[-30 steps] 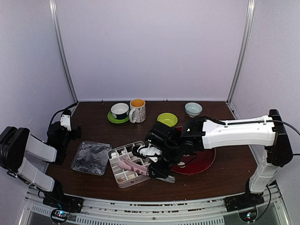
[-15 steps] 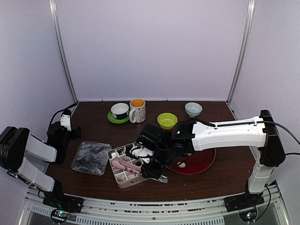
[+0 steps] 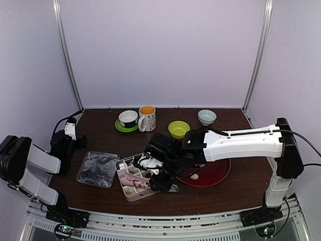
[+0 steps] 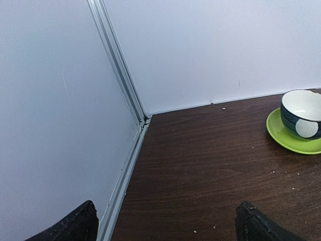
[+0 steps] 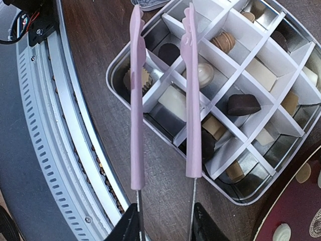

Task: Pack the chocolate
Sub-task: Place the fake chocolate in the empty pocket of the box.

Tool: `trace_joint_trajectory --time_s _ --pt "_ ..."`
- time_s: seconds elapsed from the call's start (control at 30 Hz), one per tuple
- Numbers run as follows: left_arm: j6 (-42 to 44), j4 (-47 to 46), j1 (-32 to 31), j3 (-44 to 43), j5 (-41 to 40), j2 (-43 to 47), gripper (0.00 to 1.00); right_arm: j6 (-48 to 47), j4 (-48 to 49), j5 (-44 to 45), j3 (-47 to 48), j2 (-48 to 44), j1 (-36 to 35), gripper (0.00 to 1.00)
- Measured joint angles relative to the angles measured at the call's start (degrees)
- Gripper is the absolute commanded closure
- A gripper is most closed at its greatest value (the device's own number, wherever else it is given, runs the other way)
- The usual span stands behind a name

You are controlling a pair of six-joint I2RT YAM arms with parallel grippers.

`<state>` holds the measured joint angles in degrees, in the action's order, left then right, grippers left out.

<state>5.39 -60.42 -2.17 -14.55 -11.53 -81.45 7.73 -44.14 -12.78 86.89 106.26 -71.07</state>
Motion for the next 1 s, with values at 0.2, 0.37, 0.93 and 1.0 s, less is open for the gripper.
trace_joint_trajectory --time_s 0.2,0.37,0.93,1.0 --pt "0.0 0.0 0.0 0.0 0.0 0.0 0.02 -0.02 0.0 0.02 0.2 0.02 0.0 0.66" --pt "0.0 0.0 0.0 0.0 0.0 0.0 0.02 0.02 0.02 0.7 0.2 0.02 0.0 0.67" --pt "0.0 0.0 0.0 0.0 -0.02 0.0 0.02 2.6 3.76 7.21 -10.49 -13.9 4.59 0.68" --pt "0.0 0.0 0.0 0.0 -0.02 0.0 0.02 3.02 3.76 7.82 -12.55 -16.83 5.92 0.68"
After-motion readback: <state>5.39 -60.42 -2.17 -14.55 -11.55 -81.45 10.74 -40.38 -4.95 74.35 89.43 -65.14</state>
